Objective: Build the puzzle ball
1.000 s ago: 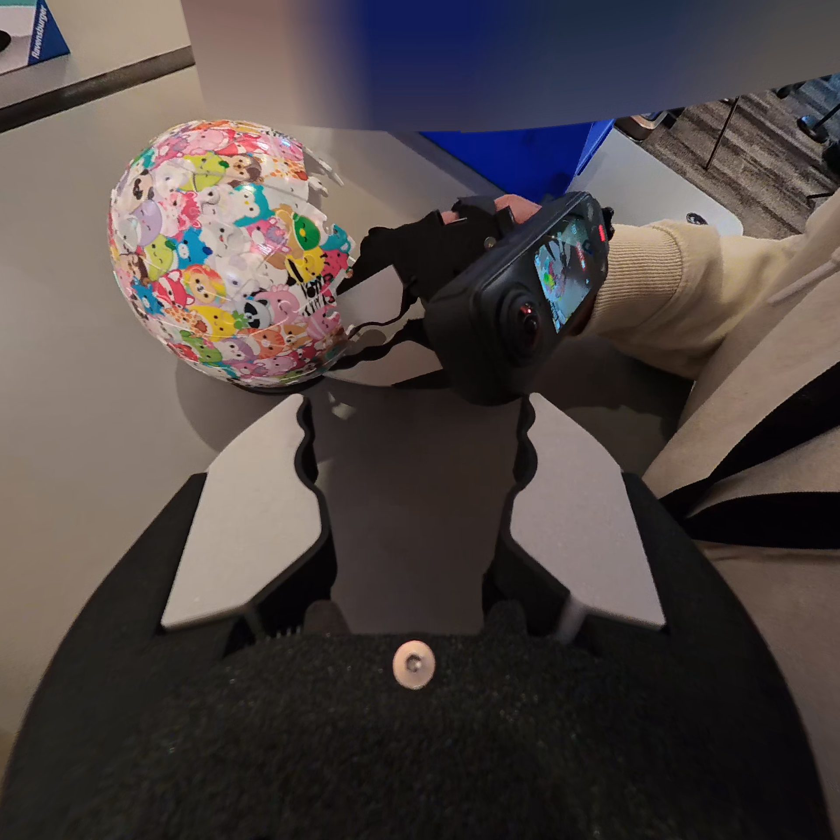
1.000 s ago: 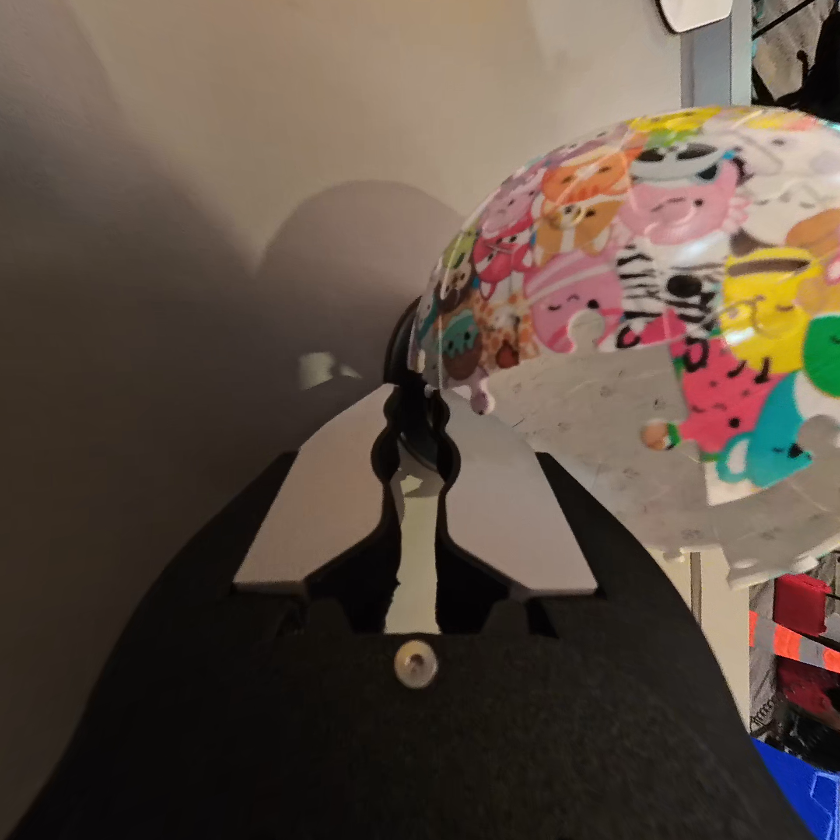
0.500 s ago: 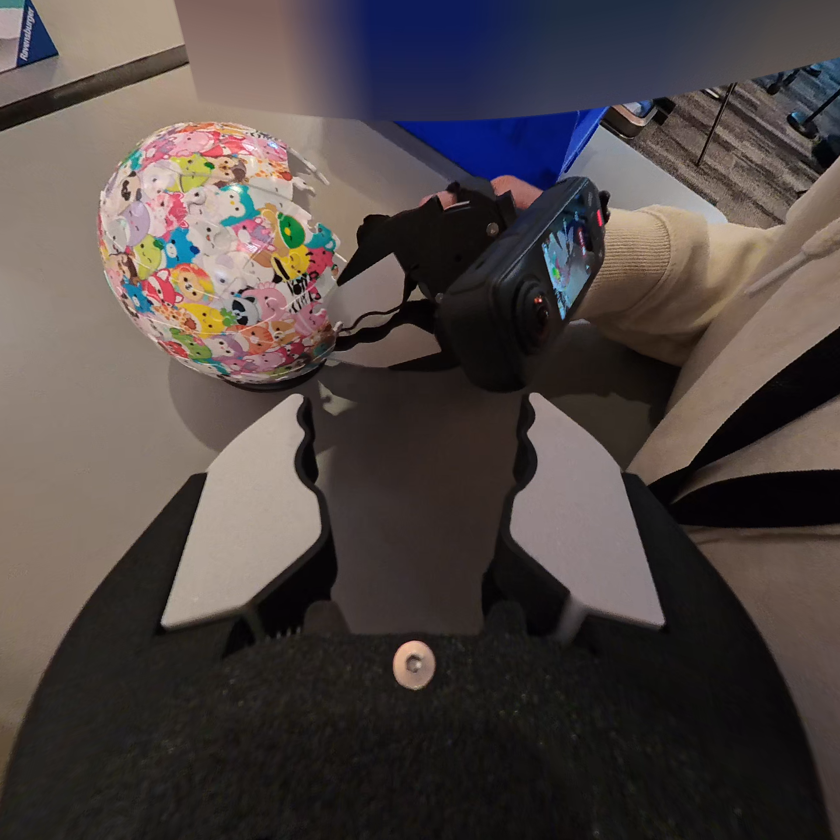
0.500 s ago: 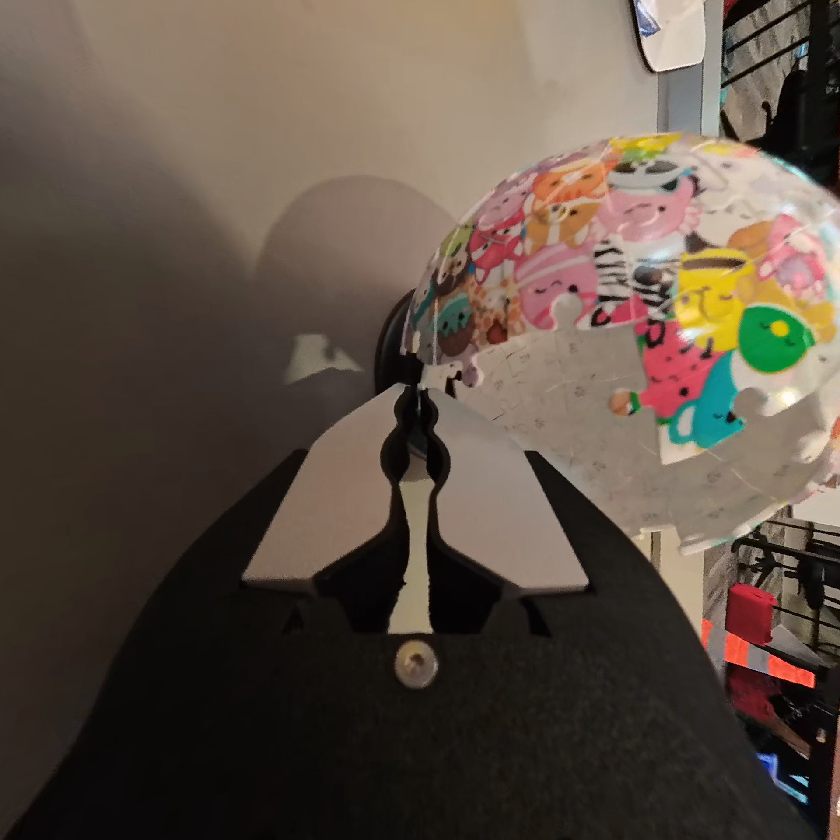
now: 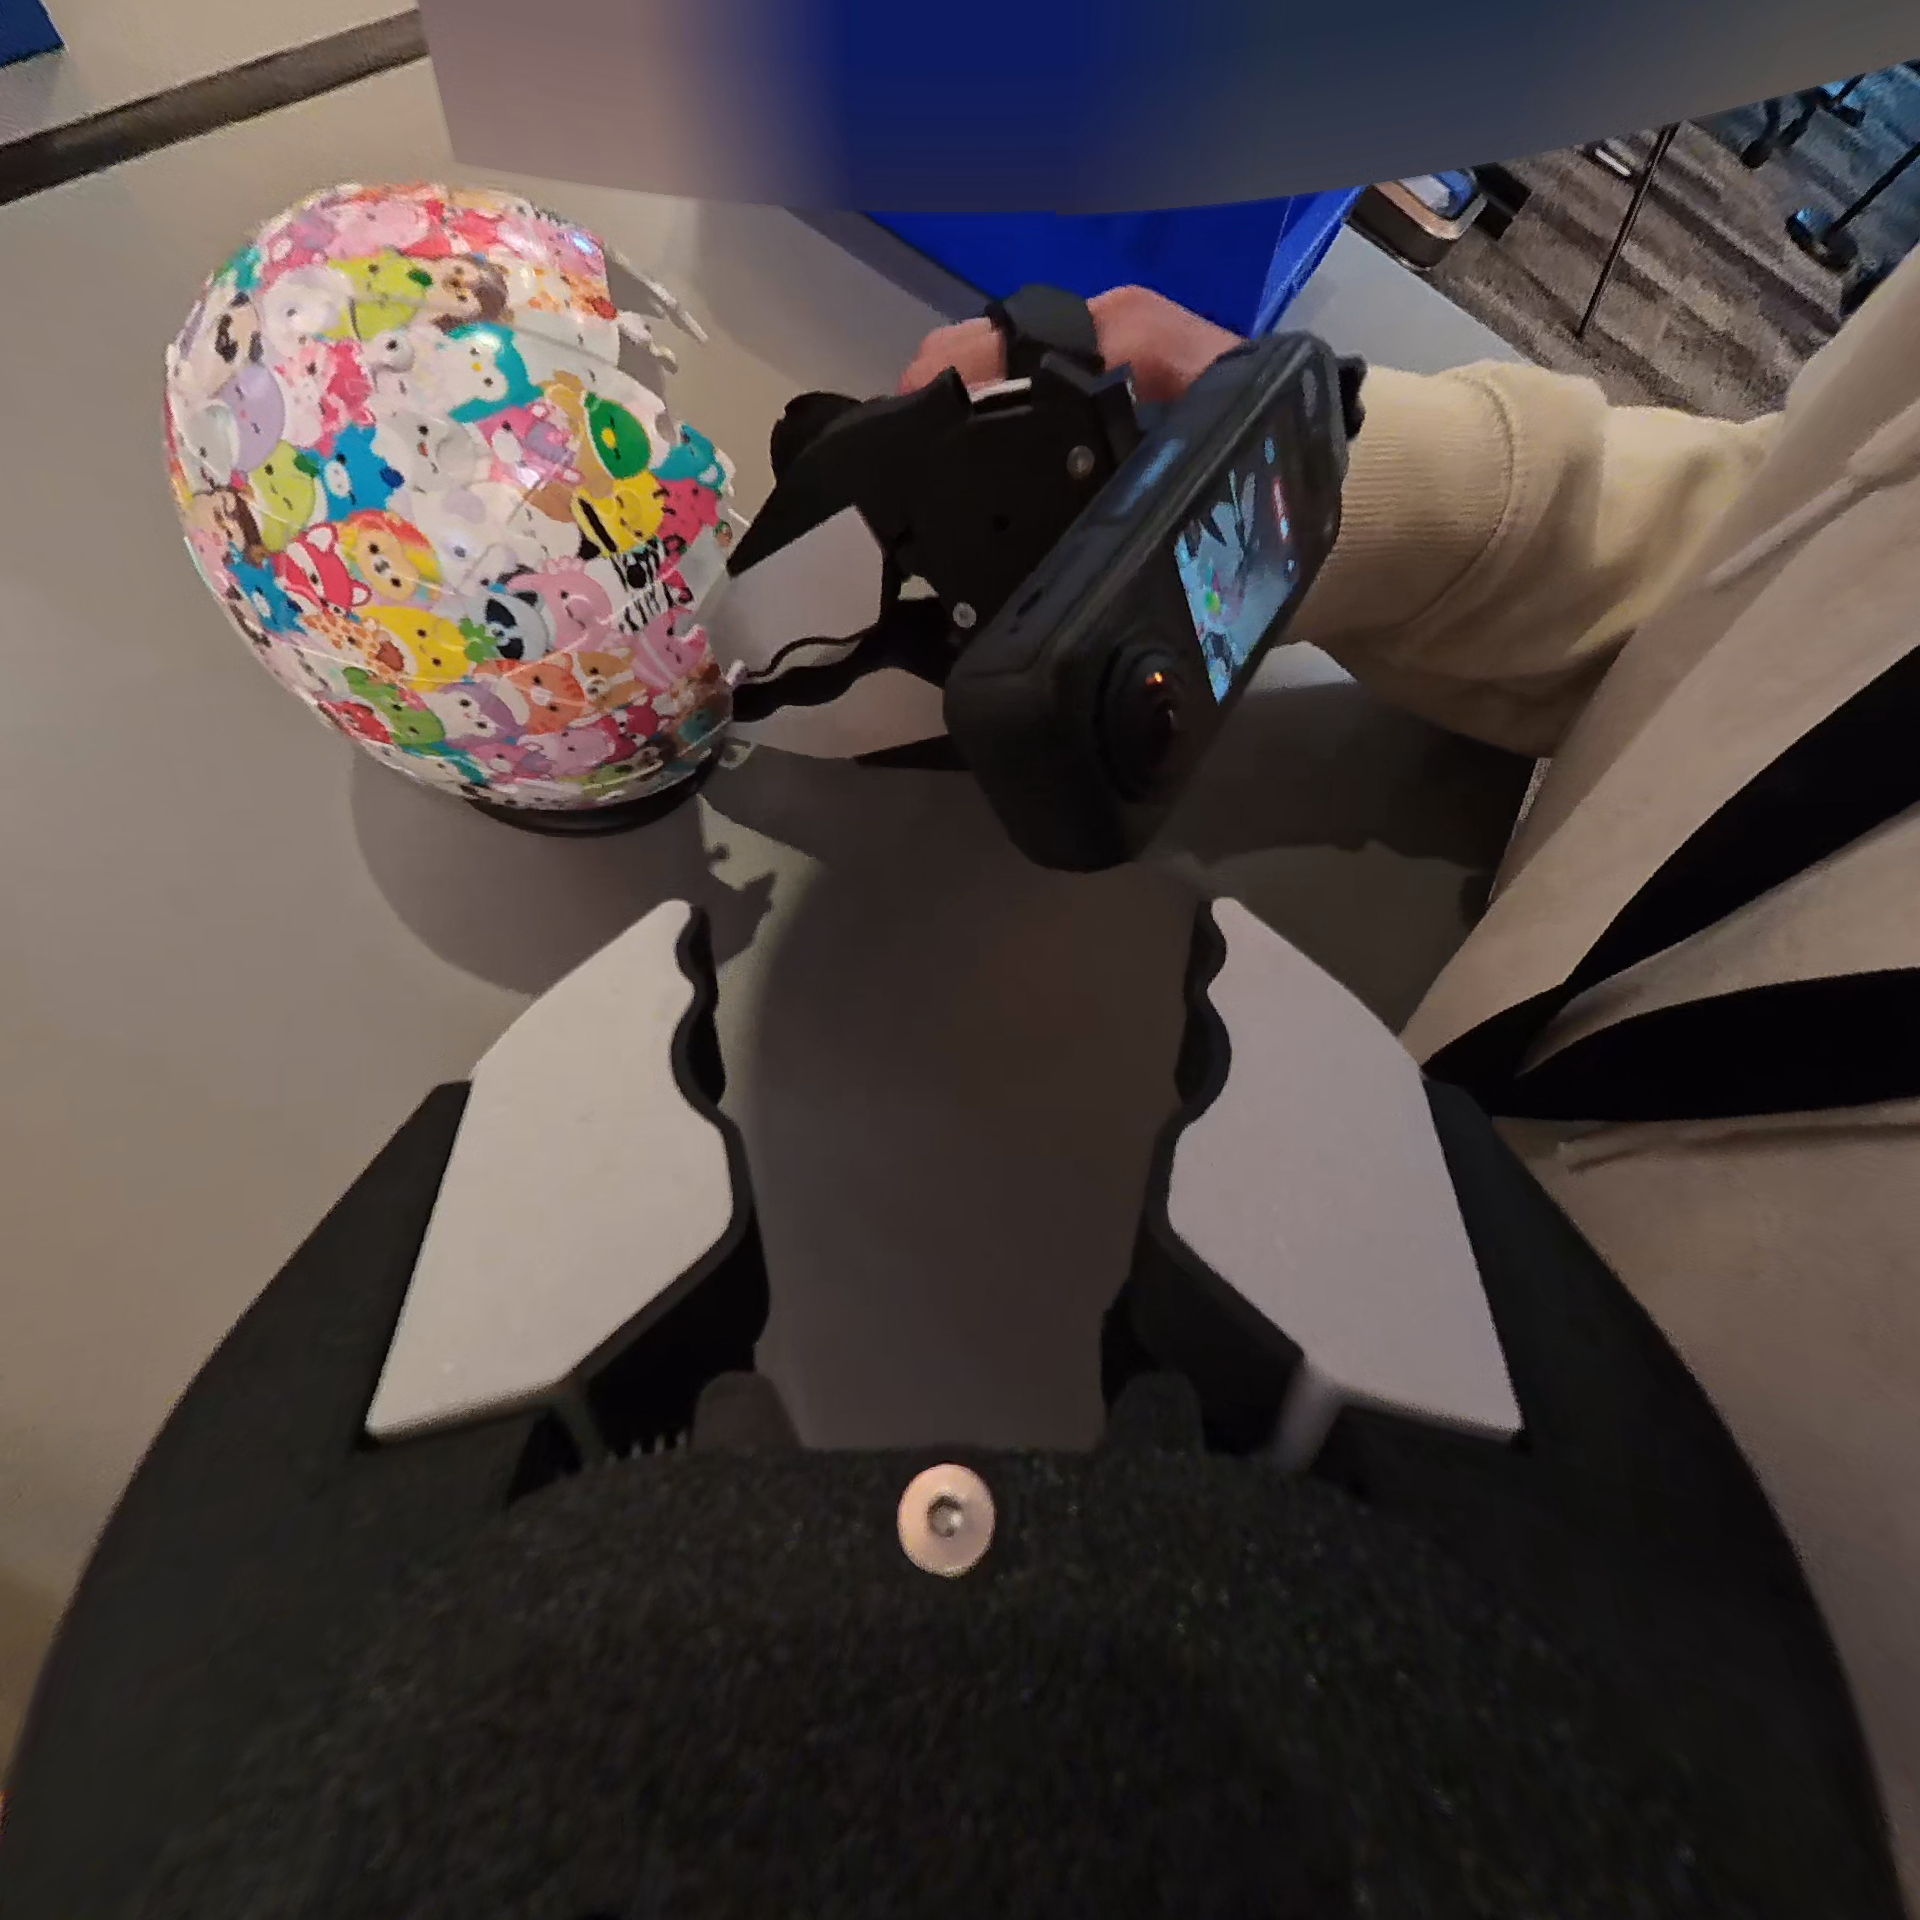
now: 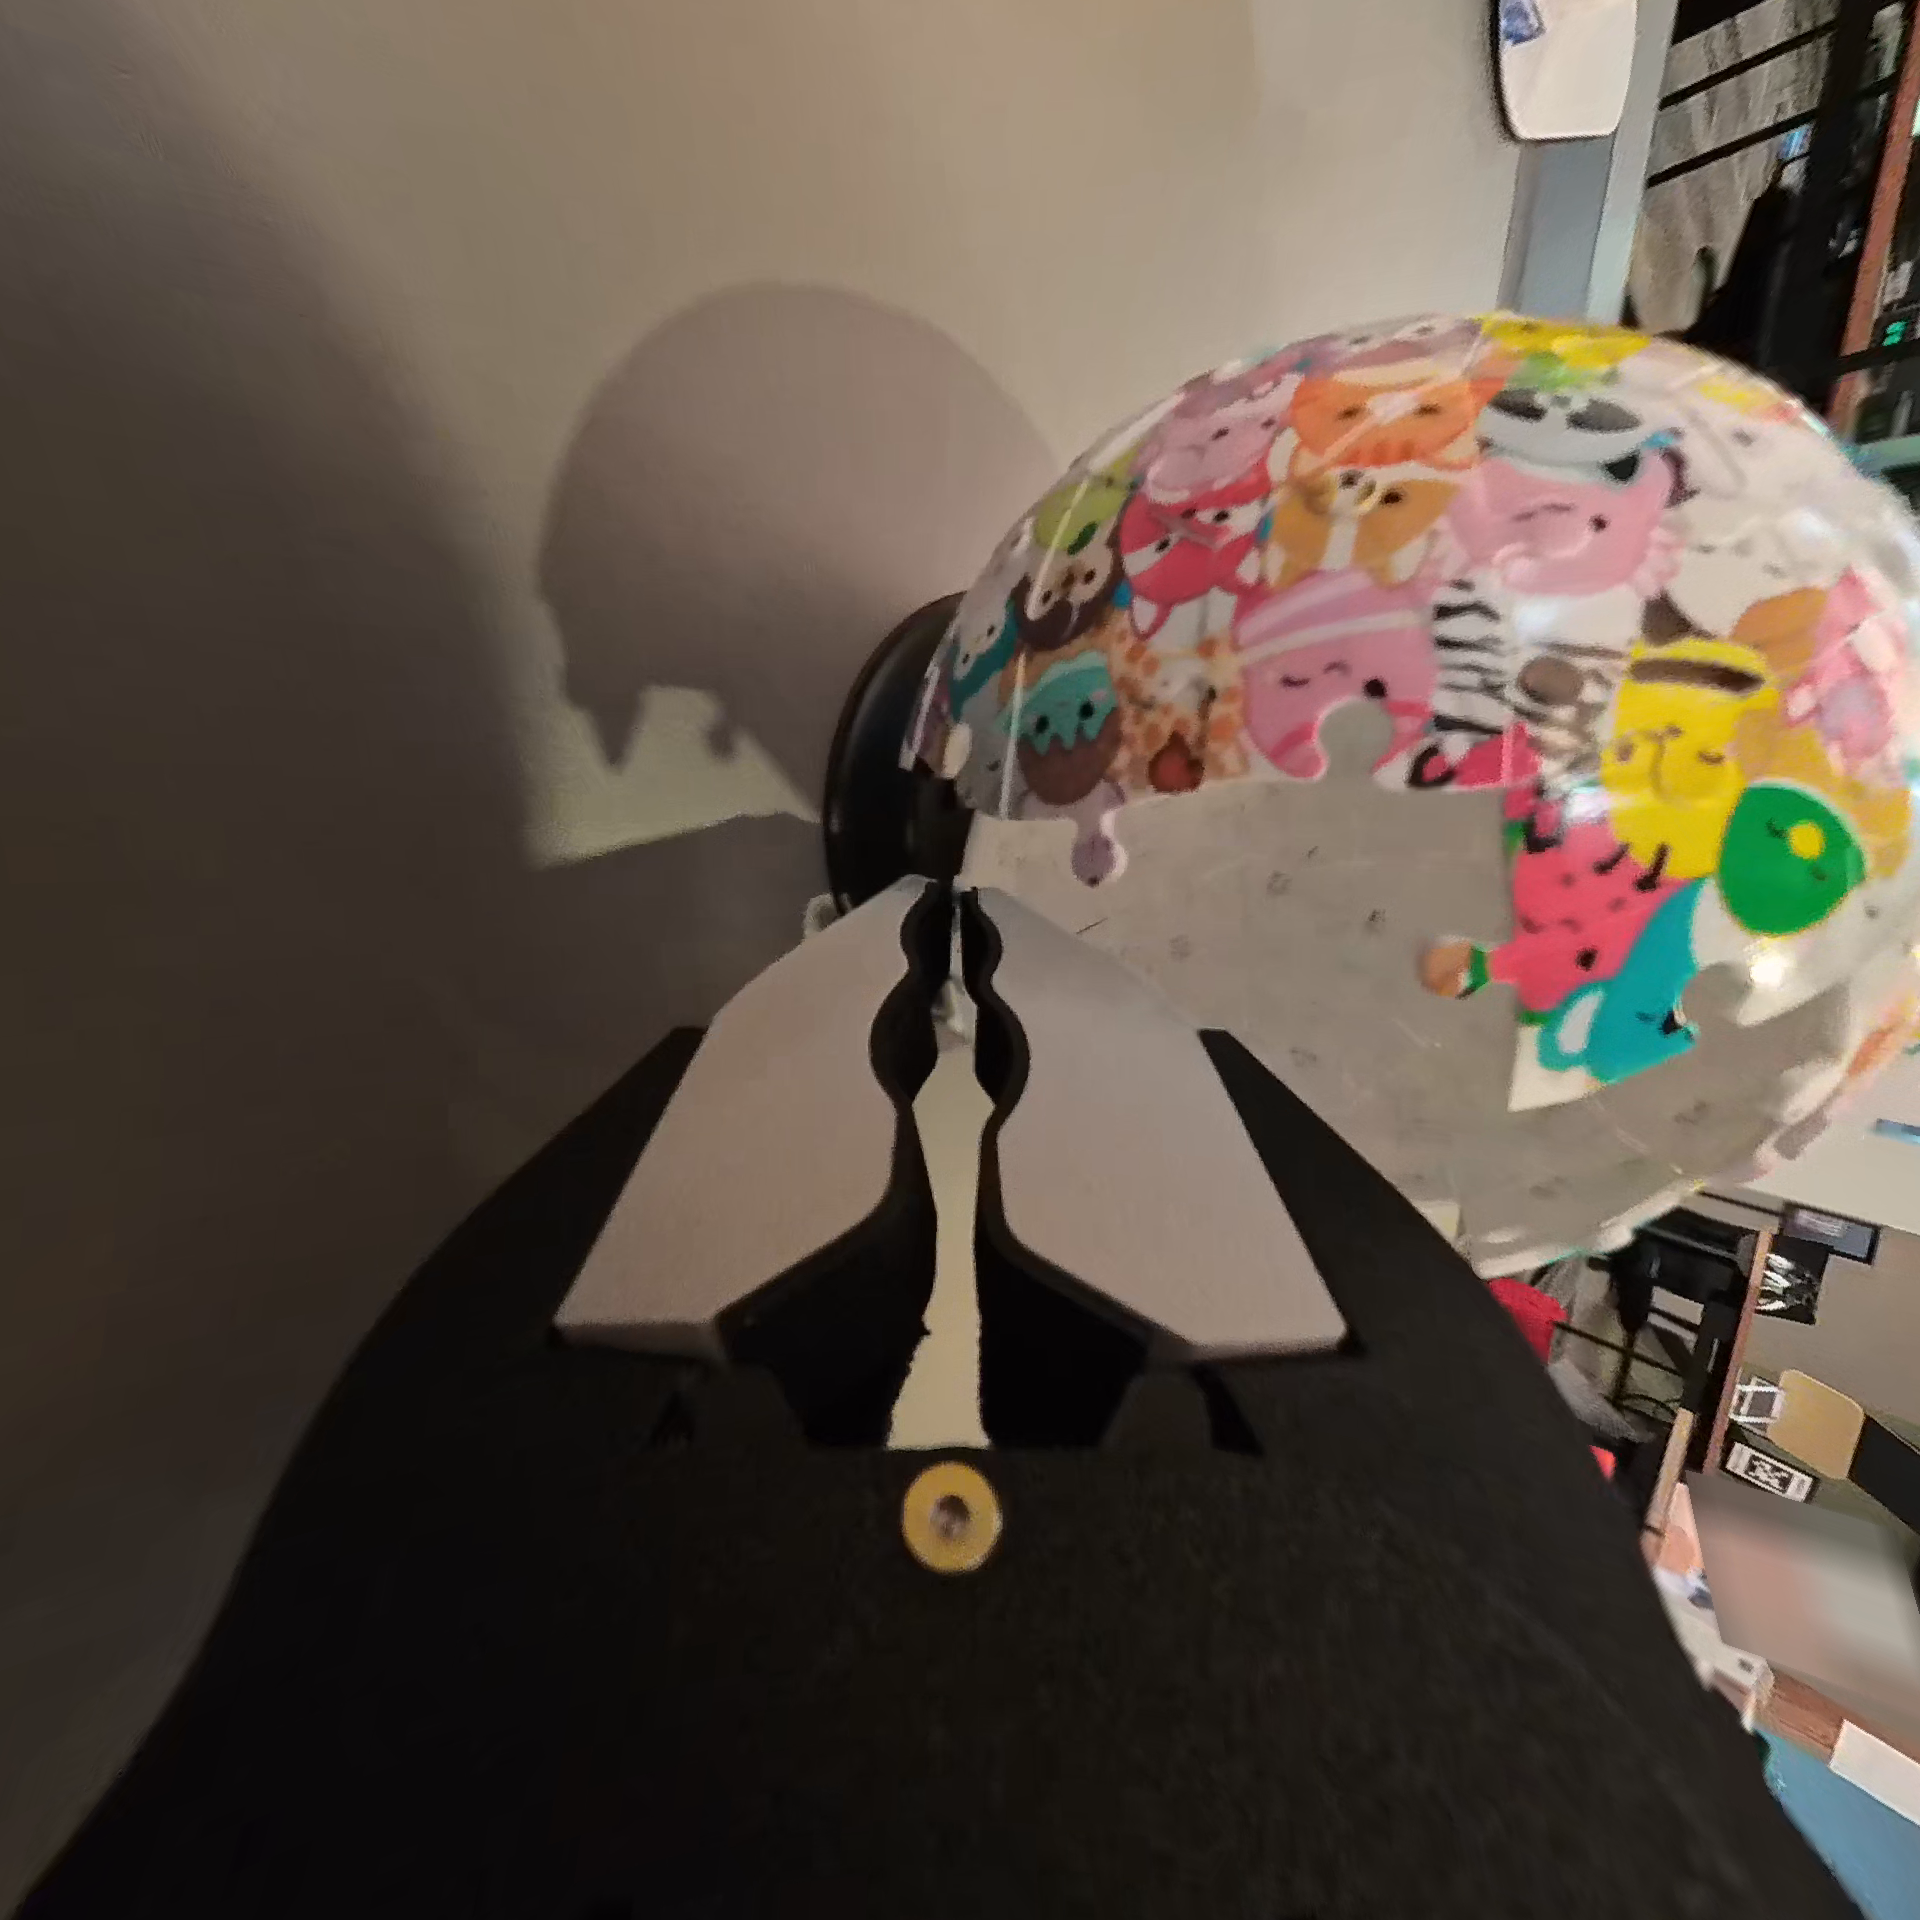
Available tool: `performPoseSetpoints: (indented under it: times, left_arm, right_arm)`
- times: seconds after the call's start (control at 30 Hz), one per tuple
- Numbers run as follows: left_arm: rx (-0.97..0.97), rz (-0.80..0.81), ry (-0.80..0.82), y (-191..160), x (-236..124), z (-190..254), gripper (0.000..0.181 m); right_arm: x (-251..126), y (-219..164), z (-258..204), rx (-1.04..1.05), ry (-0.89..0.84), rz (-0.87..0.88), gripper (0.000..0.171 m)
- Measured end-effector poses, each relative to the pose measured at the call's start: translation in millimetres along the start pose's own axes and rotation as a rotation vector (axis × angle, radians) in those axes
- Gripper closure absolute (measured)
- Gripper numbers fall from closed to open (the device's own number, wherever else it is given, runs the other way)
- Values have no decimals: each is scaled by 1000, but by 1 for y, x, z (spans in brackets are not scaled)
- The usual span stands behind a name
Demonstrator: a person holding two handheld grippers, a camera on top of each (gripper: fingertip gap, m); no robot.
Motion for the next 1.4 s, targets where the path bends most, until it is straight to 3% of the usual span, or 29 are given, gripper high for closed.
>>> performPoseSetpoints:
  times: [1.17, 1.4]
  left_arm:
    - [-14, 23, 23, -10, -20, -1, 95]
    - [-17, 22, 25, -10, -21, -1, 95]
  right_arm:
    - [2, 12, 0, -1, 76, -139, 168]
    - [1, 13, 1, 19, 75, -138, 160]
Point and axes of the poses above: each gripper's, where its closed fingertips meet, x out along the fingers, y out of its top, z = x × y across the jaws, the point moved 9 cm from there along -x, back along the fingers, and after that the axes turned 4 degrees about -z, right-handed, at the moved point
